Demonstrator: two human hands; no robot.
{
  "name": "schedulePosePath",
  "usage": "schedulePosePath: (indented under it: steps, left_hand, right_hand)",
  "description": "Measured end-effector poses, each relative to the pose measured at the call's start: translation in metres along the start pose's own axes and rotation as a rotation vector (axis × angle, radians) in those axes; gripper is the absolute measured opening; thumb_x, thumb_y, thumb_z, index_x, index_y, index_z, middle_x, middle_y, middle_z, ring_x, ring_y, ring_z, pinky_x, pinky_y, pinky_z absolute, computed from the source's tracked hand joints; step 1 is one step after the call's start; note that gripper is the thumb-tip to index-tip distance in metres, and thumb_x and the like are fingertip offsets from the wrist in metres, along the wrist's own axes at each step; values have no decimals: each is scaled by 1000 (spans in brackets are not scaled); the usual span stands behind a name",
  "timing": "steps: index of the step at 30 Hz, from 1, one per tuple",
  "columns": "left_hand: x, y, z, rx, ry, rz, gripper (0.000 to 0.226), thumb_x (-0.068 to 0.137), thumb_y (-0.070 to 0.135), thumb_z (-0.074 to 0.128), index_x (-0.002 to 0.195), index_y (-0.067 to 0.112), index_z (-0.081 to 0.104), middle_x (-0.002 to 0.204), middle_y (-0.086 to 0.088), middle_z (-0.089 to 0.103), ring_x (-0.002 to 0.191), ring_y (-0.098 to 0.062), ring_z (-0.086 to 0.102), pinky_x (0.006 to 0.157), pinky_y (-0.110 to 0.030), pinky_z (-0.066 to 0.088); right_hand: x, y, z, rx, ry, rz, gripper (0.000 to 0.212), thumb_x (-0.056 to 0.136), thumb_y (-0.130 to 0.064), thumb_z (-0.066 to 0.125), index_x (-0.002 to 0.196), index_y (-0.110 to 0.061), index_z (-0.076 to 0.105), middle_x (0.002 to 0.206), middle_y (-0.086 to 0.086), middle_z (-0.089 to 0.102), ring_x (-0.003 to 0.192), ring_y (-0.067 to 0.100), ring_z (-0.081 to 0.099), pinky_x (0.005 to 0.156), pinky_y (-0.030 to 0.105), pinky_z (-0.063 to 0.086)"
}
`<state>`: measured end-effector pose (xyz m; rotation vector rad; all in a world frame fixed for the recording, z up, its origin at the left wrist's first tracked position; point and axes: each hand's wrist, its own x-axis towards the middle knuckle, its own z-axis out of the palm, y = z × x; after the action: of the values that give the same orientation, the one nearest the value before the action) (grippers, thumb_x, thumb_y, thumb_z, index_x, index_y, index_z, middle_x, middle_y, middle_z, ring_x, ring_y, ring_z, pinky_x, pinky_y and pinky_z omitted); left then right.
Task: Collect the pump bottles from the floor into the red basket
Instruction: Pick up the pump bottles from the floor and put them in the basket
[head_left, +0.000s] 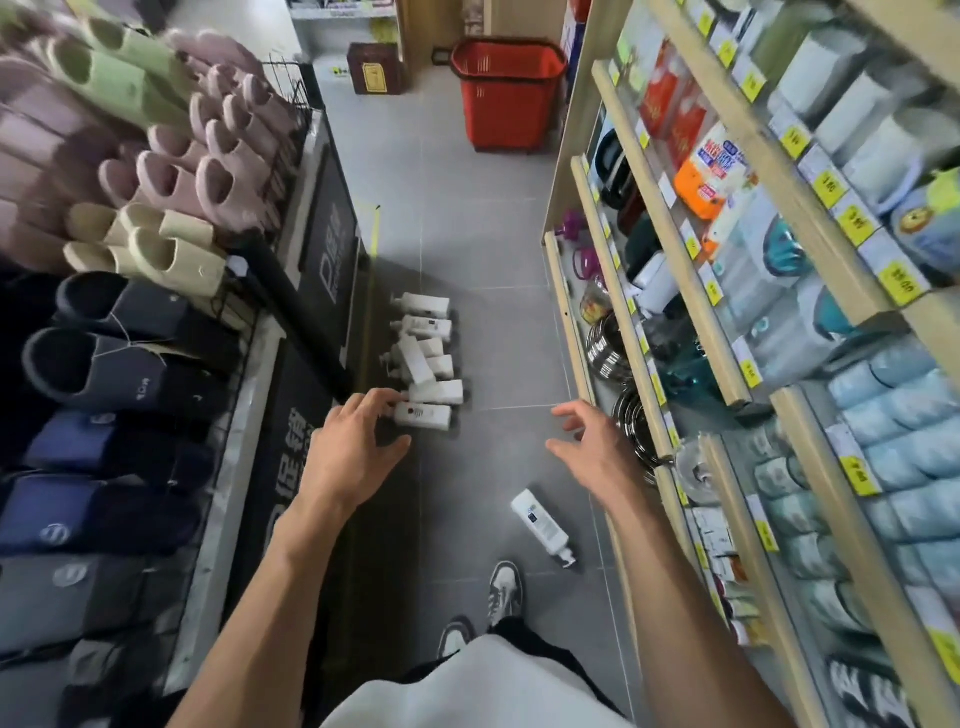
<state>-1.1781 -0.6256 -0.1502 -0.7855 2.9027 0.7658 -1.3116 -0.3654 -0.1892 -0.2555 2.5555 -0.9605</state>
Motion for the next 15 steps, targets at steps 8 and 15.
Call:
schedulePosePath:
  steps: [8,15]
  left_hand:
    - [59,20,7,43,-17,-13,53,91,35,73,139,34,51,136,4,58,125,-25,53,100,-49,47]
    - [92,13,18,19,-45,-54,56,90,36,73,141,33,49,135,4,58,124,-24,53,98,-50,51]
  right_hand:
    - [59,11,-7,5,-33,30,37,86,-21,76,120,-28,64,111,-5,63,100,15,61,86,34,52]
    - [103,4,-1,-7,-69,36,38,86,-23,74,121,-30,63,112,-7,63,99,13,60,80,29,45]
